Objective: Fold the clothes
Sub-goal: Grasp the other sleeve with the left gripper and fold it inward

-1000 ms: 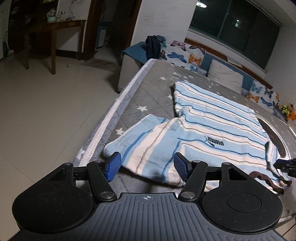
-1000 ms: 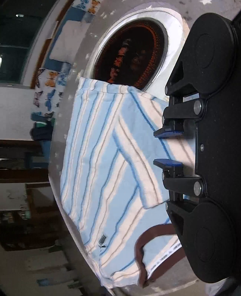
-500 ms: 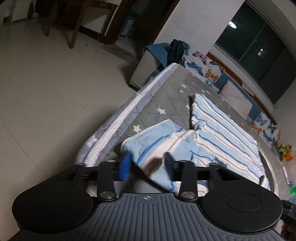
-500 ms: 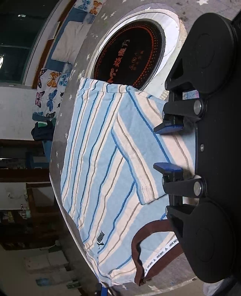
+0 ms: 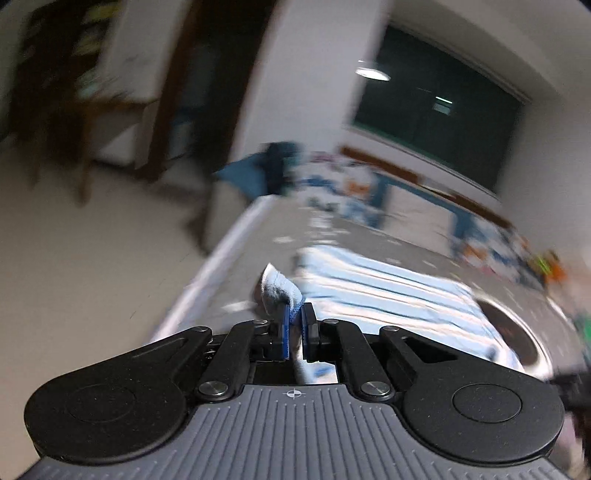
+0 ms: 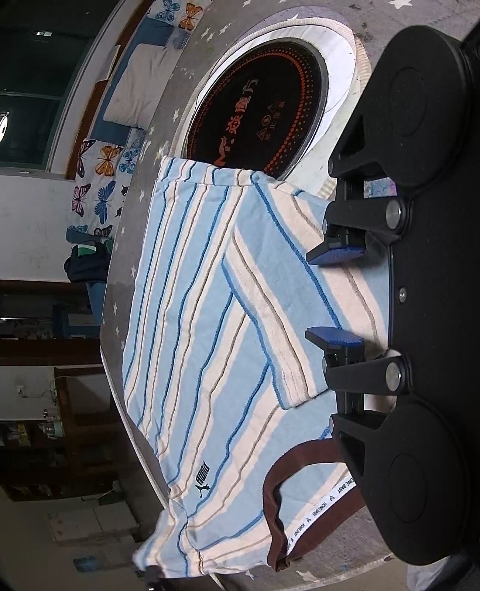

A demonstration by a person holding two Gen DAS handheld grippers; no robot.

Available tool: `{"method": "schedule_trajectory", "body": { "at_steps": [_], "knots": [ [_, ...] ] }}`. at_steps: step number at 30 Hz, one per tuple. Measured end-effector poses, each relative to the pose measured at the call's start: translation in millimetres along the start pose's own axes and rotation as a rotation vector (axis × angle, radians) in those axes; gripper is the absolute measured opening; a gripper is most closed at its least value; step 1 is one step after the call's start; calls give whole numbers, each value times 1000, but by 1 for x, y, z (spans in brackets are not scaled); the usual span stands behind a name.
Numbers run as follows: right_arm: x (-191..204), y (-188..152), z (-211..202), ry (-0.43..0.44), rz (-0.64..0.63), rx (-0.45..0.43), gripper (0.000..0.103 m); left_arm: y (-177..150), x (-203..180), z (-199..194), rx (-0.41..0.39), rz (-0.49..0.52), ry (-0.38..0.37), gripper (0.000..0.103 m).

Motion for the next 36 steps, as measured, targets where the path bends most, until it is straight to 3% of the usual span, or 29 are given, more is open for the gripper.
{"method": "schedule_trajectory", "body": {
  "at_steps": [6,12,15,19,24,34,36],
  "knots": [
    [0,-1,0,0,2,-3,40,-14,-60,20,91,245,-167,8],
    [-2,-1,1,5,4,-3,40,-41,-77,41,246,311,-230,14],
    [3,-2,0,5,1,-1,41,-33,-64,45,226,298,-258,15],
    [2,1,0,8,-9,8,41,-8,-46,54,170,237,-202,15],
    [-1,10,2,0,-18,-3,41,11,-22,88,191,162,-141,15],
    [-11,28,21,-1,-2,-2,41,6,-17,137,279,198,-115,16],
    [-11,29,28,-2,0,10,41,10,-15,137,291,169,-150,22]
  ]
}}
Point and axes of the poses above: each gripper's, at about its wrist camera, not at the fingertips, and z roughly the way its jaws point, x to its left, y to its top, the point moved 2 cm from there along z, roughly the way its jaws point, and after that the axes turned 3 degrees about -z, right-handed, at the moved point
